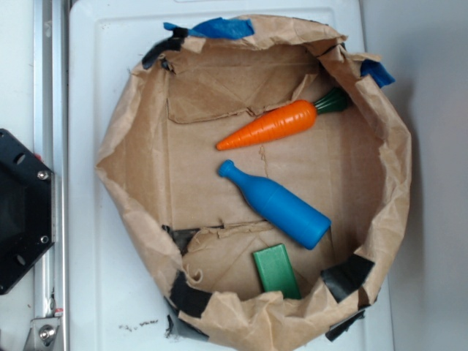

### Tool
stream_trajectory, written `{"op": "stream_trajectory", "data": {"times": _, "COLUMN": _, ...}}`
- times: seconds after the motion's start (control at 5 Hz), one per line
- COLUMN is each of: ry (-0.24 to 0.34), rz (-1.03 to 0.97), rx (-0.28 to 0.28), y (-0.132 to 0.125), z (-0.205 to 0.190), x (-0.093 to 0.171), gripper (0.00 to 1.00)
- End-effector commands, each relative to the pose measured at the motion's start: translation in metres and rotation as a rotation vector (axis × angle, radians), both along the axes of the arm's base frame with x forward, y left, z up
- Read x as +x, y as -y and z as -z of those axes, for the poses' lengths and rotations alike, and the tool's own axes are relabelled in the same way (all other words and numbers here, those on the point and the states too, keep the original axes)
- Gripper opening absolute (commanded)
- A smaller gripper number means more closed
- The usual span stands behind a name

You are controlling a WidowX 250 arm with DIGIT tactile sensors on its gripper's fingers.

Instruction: Grab the blue bottle.

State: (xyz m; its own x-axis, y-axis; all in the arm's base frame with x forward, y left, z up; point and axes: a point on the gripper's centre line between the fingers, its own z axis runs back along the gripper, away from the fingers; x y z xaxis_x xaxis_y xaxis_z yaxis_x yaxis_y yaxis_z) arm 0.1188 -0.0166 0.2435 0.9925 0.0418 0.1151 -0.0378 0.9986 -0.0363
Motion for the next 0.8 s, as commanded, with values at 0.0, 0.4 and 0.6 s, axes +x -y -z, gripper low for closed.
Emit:
{"op": "stream_trajectory", "data": {"times": 0.0, "ry": 0.0, "rz": 0.0, "rx": 0.0, "y": 0.0, "z": 0.0, "x": 0.0, "gripper": 1.0}}
{"op": "stream_trajectory", "data": {"times": 0.4, "ry": 0.037, "rz": 0.091, "rx": -0.017, "y": -0.005, "z": 0.017, "x": 0.065, "gripper": 1.0}}
{"op": "stream_trajectory", "data": {"times": 0.6, "ry": 0.057, "rz": 0.268, "rx": -0.047, "y": -0.008, "z": 0.028, "x": 0.095, "gripper": 1.0}}
